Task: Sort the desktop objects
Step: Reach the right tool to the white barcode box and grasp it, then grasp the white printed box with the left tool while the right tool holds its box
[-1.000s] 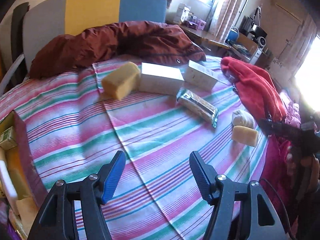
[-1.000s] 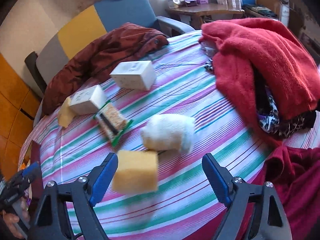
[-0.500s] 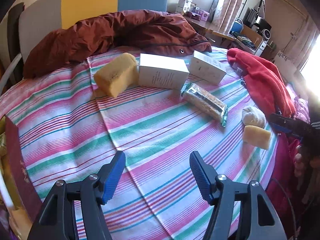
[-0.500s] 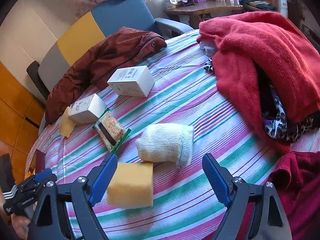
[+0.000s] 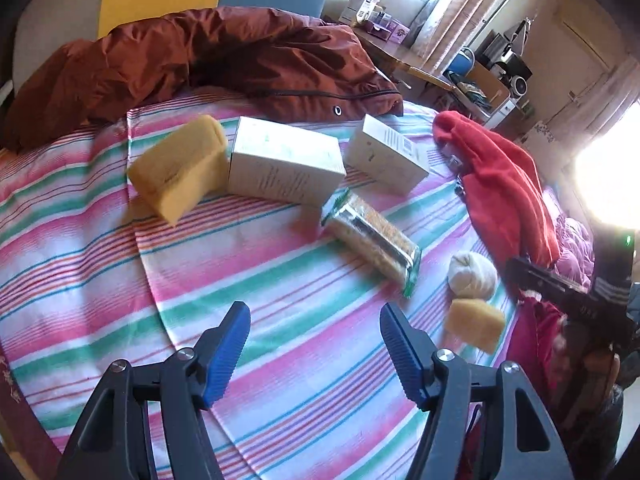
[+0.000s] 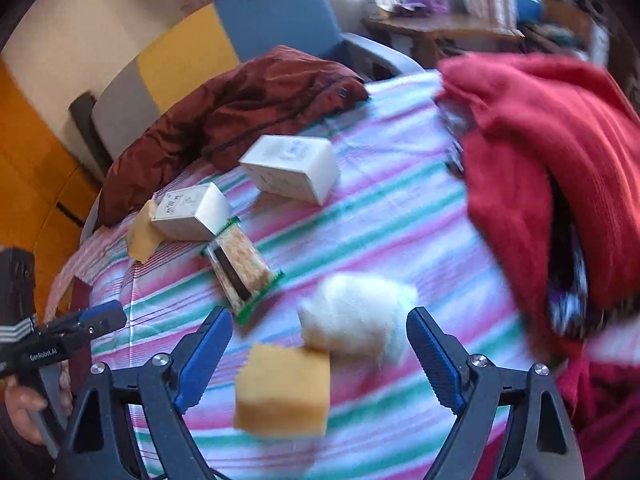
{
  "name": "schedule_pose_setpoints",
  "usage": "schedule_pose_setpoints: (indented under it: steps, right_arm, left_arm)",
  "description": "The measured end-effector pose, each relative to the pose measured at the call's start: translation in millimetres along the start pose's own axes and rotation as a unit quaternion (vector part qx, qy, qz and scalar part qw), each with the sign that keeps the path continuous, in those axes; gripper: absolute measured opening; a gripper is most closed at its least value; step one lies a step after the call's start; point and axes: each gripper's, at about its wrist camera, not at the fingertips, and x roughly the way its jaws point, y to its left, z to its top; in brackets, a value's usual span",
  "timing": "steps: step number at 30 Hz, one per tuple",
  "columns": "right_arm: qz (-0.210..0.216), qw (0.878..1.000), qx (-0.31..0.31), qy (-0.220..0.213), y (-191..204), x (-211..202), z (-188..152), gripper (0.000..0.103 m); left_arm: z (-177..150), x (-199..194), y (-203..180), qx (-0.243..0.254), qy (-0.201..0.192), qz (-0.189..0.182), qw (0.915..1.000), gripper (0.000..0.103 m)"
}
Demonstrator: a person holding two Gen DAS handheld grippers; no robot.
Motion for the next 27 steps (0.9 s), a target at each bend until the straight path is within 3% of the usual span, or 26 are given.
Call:
schedule_pose_setpoints:
  steps: [5, 10, 16, 19, 21, 22, 23, 25, 27]
  right_arm:
    - [-0.016, 0.996, -0.084, 0.0, 20, 26, 42, 0.093]
    - [-0.05, 0.98, -0.19, 0.01, 52, 73, 90, 0.1]
    - [-0.081, 0.957, -0.268, 0.073, 70, 136, 127, 0.103]
    - [-0.098, 0.951, -0.276, 0.098, 69, 163, 134, 0.102]
    - [-0.094, 0.953, -0.268, 0.109, 66, 172, 134, 0.091]
    - [-0.093, 0.953, -0.267, 0.113, 65, 173, 133, 0.071]
    - [-0.096, 0.952, -0.267, 0.113, 64, 173, 130, 0.061]
    - [-0.094, 0.953, -0.264, 0.115, 60, 170, 122, 0.052]
    - [-0.097, 0.955, -0.259, 0.112, 56, 163, 114, 0.051]
  left_arm:
    - [5, 9, 4, -0.001, 0.008, -0.003, 1.0, 0.071]
    - [9, 21, 8, 0.003, 0.019, -0.006, 0.9998, 0.071]
    - [20, 27, 17, -0.004, 0.023, -0.018, 0.9996, 0.071]
    - [31, 23, 13, 0.028, 0.011, -0.01, 0.9995, 0.071]
    - [38, 19, 10, 0.056, 0.002, 0.0, 0.9984, 0.071]
    - [43, 17, 7, 0.077, -0.003, 0.004, 0.997, 0.072]
    - [49, 14, 3, 0.1, -0.011, 0.012, 0.9948, 0.075]
    - [59, 12, -5, 0.15, -0.017, 0.026, 0.9882, 0.079]
    - [69, 11, -17, 0.214, -0.024, 0.042, 0.9757, 0.083]
